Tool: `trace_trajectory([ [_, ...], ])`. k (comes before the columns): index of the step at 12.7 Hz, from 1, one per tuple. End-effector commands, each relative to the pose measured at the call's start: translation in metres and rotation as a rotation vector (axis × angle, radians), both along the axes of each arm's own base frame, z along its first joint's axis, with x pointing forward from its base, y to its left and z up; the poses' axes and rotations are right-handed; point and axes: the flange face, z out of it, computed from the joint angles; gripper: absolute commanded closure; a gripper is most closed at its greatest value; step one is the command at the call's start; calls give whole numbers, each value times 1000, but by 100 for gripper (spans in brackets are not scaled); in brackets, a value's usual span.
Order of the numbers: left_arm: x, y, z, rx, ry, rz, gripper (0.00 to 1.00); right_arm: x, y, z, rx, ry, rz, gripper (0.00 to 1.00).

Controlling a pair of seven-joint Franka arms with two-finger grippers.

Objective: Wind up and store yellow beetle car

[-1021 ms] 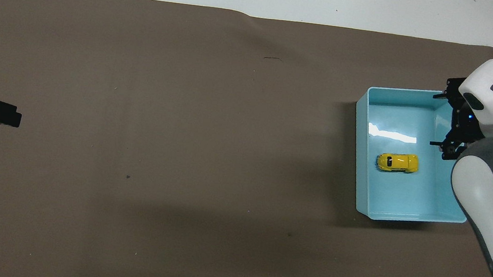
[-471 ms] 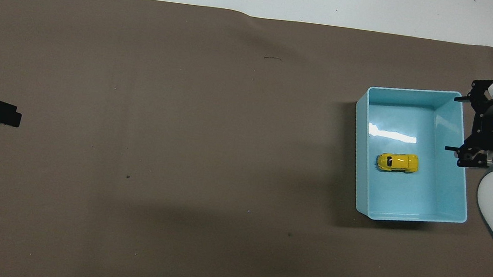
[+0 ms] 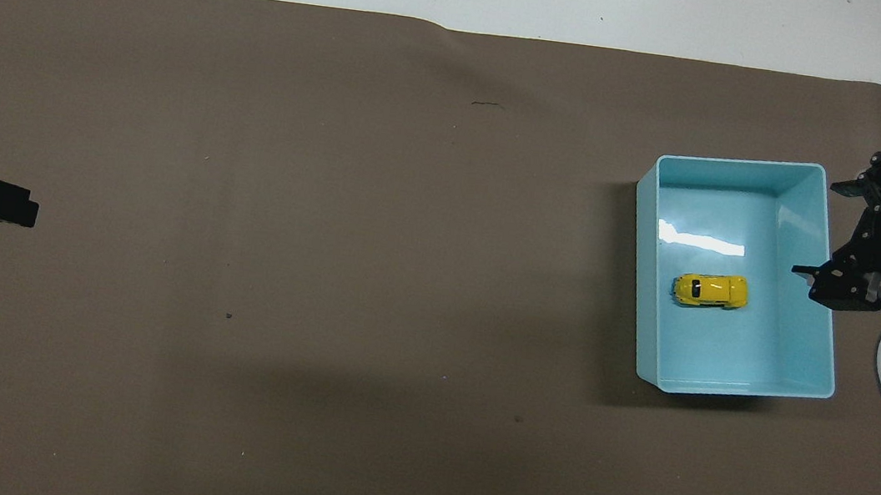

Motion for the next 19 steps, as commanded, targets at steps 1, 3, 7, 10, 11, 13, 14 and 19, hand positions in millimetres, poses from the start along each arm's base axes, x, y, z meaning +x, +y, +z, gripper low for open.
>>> trace_trajectory([
  [1, -1, 3, 4, -5, 8, -3, 0, -5, 5, 4, 25, 40, -104, 0],
  [3, -1, 3, 4, -5, 8, -3, 0, -9, 7, 15, 42, 69, -244, 0],
  [7, -1, 3, 4, -5, 8, -3, 0, -16, 2, 23, 58, 100, -422, 0],
  [10, -1, 2, 4, -5, 8, -5, 0, -22, -18, 29, 88, 132, -631, 0],
  [11, -1, 3, 4, -5, 8, -3, 0, -22, -17, 44, 126, 123, -706, 0],
  [13, -1, 3, 4, -5, 8, -3, 0, -21, -7, 53, 143, 115, -845, 0],
  [14, -1, 2, 4, -5, 8, -5, 0, -20, -6, 53, 139, 115, -896, 0],
  [19, -1, 3, 4, -5, 8, -3, 0, -24, -9, 74, 176, 102, -1089, 0],
])
